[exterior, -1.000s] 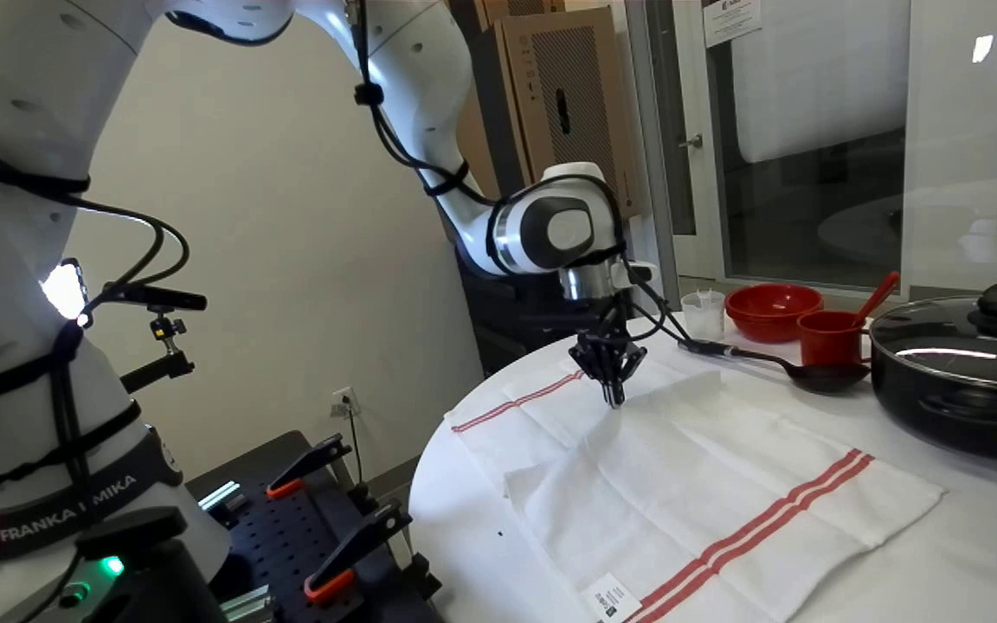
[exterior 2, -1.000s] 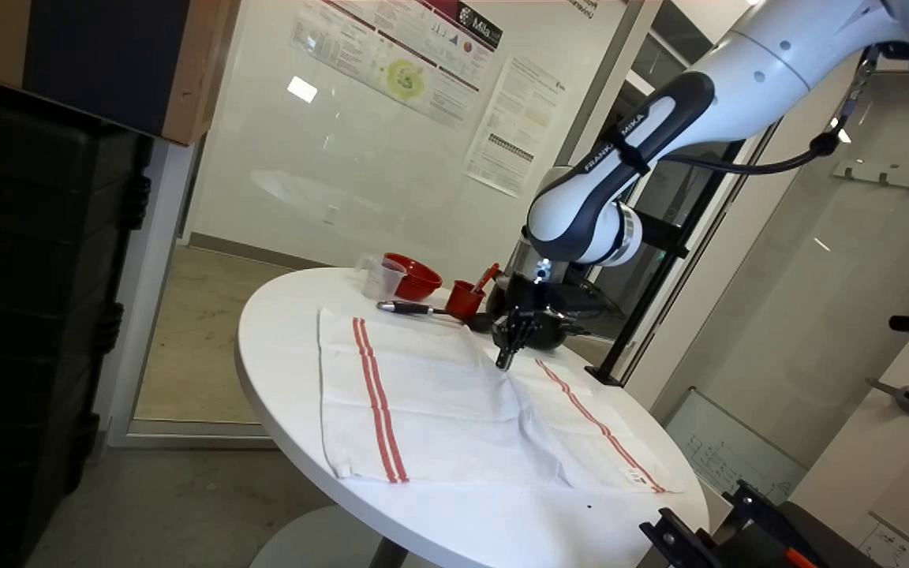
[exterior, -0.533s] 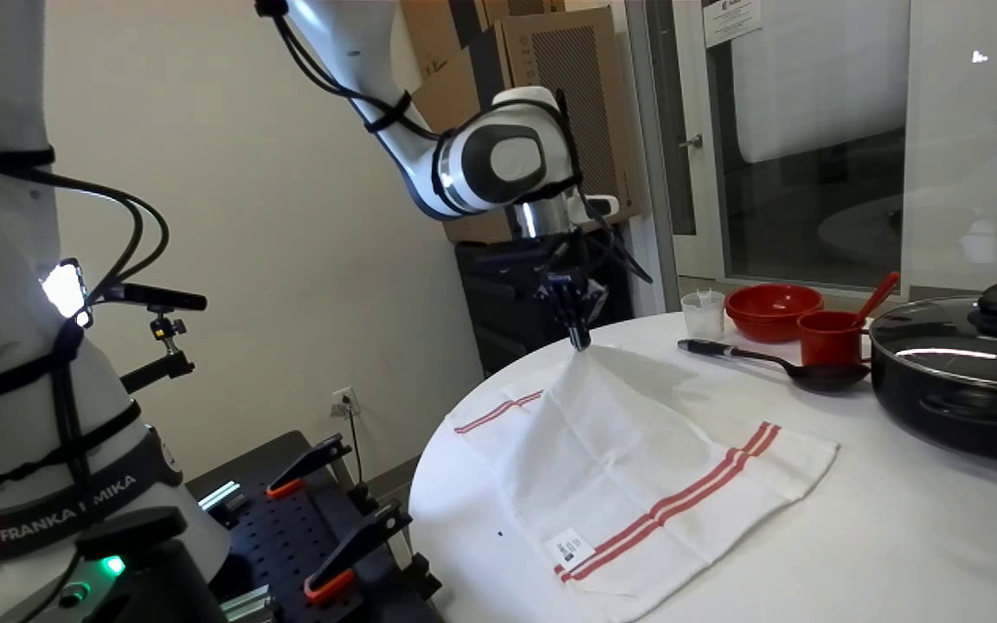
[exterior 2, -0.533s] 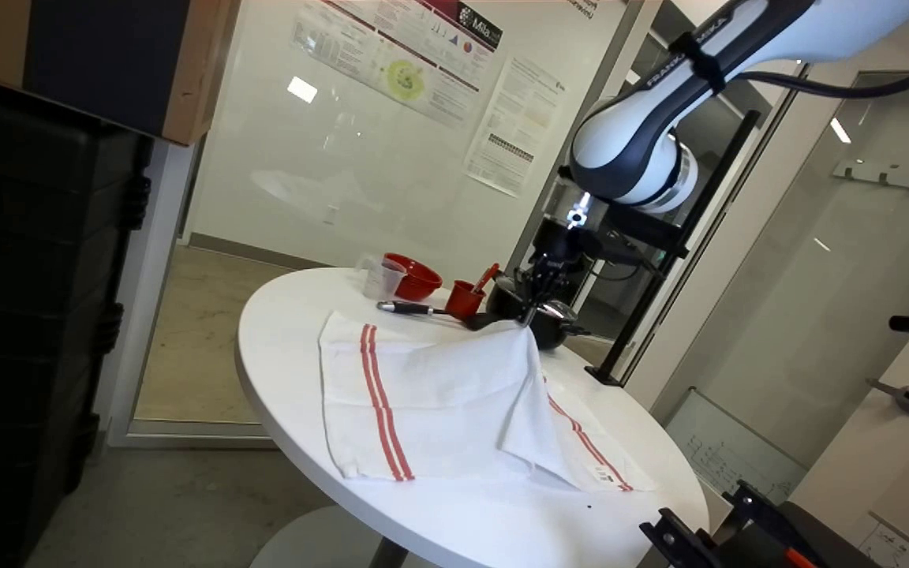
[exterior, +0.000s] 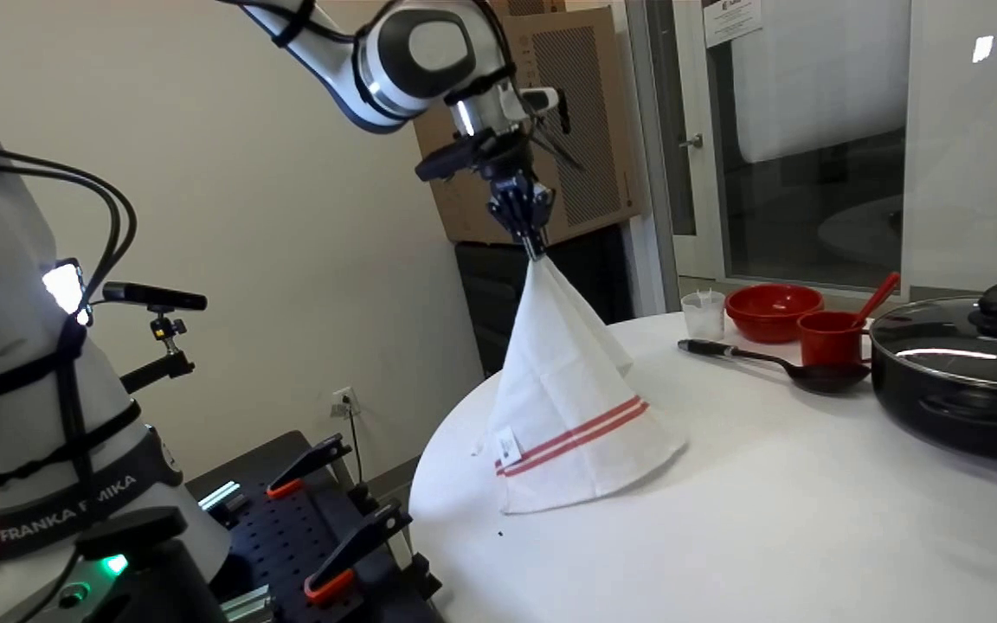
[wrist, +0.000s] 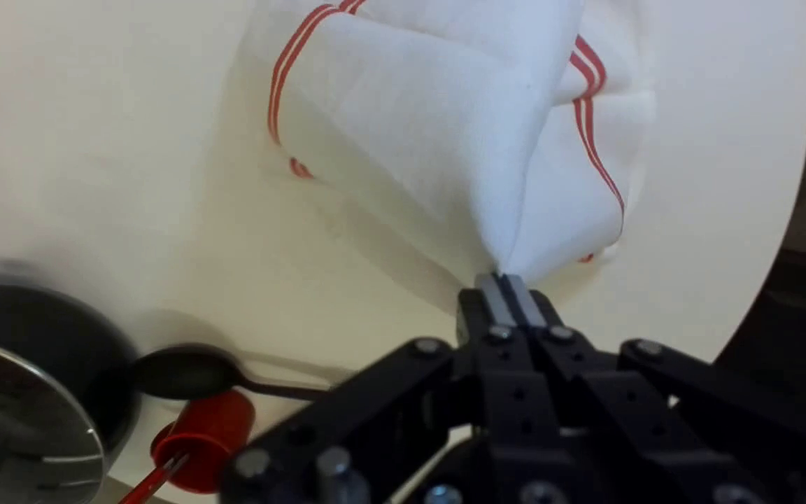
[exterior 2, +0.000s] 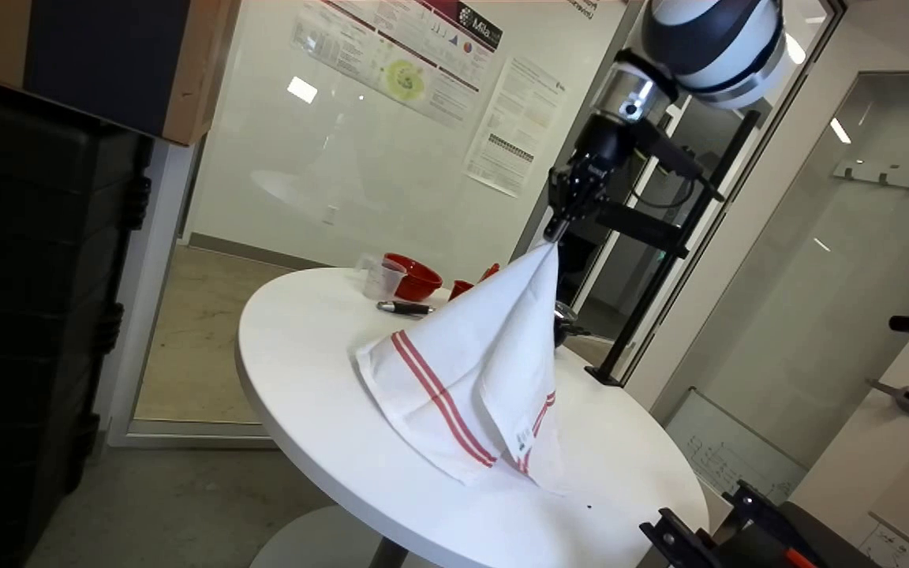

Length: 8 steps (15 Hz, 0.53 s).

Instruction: Scrunch up the towel on the table

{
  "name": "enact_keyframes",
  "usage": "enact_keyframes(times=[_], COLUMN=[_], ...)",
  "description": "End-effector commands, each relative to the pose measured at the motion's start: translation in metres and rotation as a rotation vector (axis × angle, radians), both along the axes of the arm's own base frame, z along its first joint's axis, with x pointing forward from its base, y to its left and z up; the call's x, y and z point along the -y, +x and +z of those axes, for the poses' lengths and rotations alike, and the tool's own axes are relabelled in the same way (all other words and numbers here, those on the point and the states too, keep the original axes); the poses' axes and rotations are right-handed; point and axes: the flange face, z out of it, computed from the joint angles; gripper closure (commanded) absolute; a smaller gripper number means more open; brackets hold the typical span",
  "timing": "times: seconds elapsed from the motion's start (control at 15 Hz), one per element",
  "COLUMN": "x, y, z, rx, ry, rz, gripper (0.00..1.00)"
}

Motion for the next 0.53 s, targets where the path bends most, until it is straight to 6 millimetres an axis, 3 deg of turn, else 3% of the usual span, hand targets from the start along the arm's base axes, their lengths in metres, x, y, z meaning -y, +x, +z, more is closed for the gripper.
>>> enact_keyframes(times=[0.0,0.13,0.47], x=[-0.007,-0.01,-0.009], y=[-0.009,-0.005,0.004], z=[0.056,0.067,0.068], rx=[0.032,0.037,0.002], ry=[0.031,0.025,0.027], rz=[-0.191,-0.293,-0.427], gripper=[1.0,1.0,1.0])
